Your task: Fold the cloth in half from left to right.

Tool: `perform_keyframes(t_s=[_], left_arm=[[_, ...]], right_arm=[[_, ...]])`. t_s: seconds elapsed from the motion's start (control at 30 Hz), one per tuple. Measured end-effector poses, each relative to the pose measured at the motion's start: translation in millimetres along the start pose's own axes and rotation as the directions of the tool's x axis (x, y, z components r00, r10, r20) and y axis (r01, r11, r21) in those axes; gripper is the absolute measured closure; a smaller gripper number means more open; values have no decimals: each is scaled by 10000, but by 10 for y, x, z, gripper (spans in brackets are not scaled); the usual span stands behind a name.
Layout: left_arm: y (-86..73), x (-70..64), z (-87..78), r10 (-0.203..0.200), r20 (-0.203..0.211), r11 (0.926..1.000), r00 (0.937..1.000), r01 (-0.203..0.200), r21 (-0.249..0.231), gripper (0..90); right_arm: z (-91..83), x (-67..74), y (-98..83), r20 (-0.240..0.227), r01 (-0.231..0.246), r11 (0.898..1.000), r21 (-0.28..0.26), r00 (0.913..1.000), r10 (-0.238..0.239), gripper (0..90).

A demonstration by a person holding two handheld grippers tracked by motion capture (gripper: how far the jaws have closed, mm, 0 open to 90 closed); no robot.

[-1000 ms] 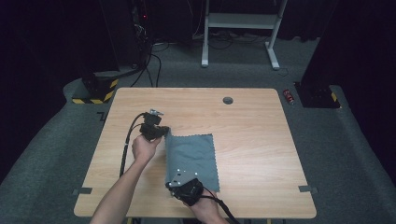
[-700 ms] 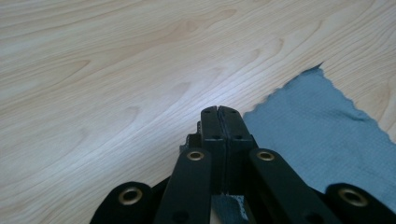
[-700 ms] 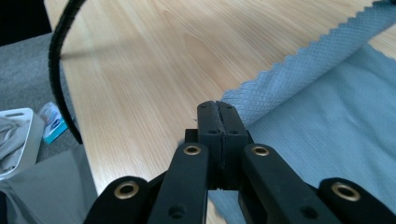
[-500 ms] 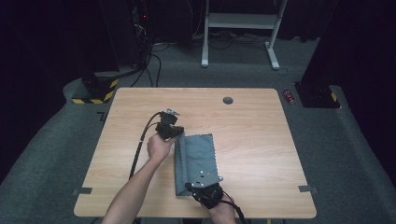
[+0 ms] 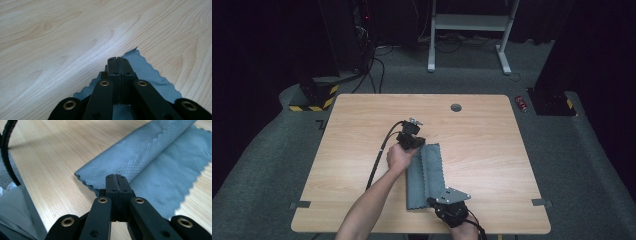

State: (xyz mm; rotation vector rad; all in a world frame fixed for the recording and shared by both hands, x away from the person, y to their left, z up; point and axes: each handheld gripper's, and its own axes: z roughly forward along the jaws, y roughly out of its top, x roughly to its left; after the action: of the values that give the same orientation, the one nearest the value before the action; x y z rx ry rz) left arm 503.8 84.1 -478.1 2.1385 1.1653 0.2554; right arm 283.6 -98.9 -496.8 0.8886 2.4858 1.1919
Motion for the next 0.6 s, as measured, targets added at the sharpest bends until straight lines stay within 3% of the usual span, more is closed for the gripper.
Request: perform_keyframes(t_s=[0.2,0.6], left_arm=[[43,-102,138,66,56,9999,10000,-66,97,893],[65,-184,319,165,67,9995,9998,-167,273,889]], right_arm=[[-52,-84,-93,165,-278,9995,129,9995,276,898],[-59,-205,-221,316,-736,9964,421,9969,723,897]])
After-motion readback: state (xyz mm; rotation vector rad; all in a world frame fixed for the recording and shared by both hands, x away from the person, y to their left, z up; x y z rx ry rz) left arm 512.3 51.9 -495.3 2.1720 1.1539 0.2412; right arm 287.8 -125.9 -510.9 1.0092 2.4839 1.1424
